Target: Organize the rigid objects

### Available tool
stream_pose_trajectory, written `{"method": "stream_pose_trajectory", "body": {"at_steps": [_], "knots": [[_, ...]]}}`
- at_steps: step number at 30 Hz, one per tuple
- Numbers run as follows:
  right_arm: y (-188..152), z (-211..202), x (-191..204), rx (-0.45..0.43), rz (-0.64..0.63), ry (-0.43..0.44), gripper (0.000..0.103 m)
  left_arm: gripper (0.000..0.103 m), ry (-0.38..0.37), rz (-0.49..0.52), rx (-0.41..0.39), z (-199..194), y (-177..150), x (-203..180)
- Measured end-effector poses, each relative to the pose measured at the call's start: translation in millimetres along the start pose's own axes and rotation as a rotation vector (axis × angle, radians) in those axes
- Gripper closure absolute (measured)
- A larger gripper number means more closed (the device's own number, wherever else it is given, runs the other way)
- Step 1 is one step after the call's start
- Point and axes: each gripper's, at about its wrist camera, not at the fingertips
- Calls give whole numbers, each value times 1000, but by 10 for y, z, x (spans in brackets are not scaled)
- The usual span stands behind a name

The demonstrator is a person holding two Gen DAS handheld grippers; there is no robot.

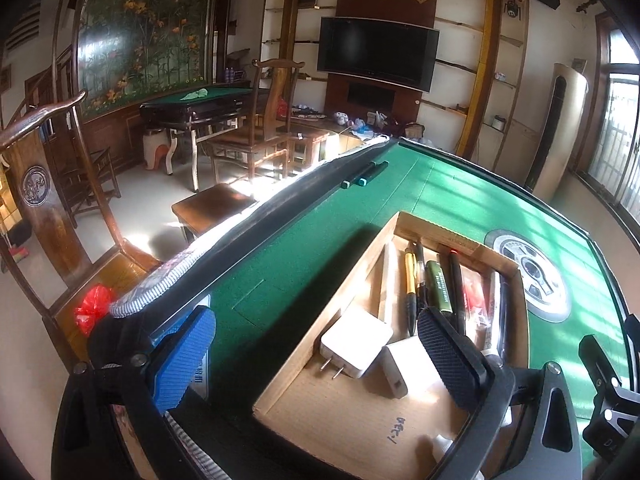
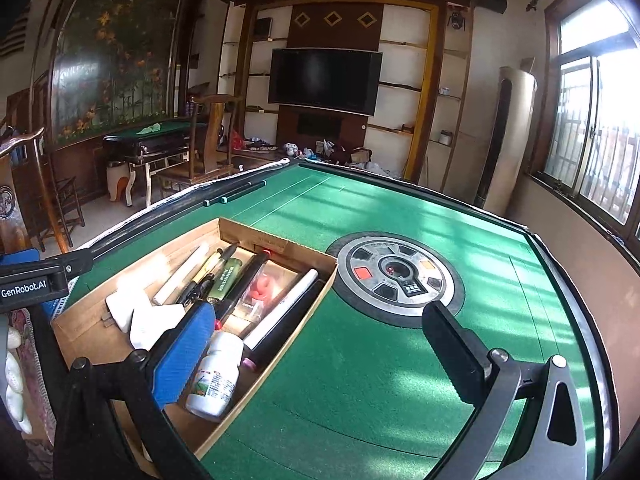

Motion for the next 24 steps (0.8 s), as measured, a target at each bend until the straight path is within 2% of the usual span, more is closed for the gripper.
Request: {"method": "stream_pose_trajectory", "body": {"at_steps": [3, 6, 8, 10, 11, 13, 15, 16, 17, 19, 24], "knots": [[-30, 31, 32, 10, 2, 22, 0, 1, 14, -12, -65, -150, -19, 42], [-86, -44, 22, -4, -21, 14, 0, 1, 11, -36, -212, -453, -25, 29], [-111, -136, -41, -30, -32, -11, 0, 1, -30, -54, -321, -706, -24, -14], [-119, -213, -136, -50, -30, -33, 0, 1, -124, -43, -389, -905, -27, -92], [-121, -223, -191, -42, -28, -35, 0, 1, -175, -28, -368, -920, -16, -142], [-161, -190, -309, -4, -17, -35, 0, 1, -275, 27, -196, -725, 54, -279], [-235, -114, -446, 50, 14, -34, 0, 1, -216, 49, 21, -336, 76, -393], [-277, -79, -527, 72, 36, -33, 0, 1, -189, 42, 102, -133, 59, -405], [-323, -58, -615, 87, 62, -35, 0, 2, -171, 32, 149, 46, 42, -400], [-425, -44, -785, 99, 119, -42, 0, 9, -87, 55, 179, 324, 46, -443], [-576, 42, -1071, 126, 184, -68, 0, 9, 13, 179, 131, 802, 309, -709]]}}
Point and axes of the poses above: each gripper's, at about its wrist camera, not at the fingertips, and z roughly the way its jaws point, x to its left, y to its top, and after that the axes turned 5 degrees about -z, right-handed
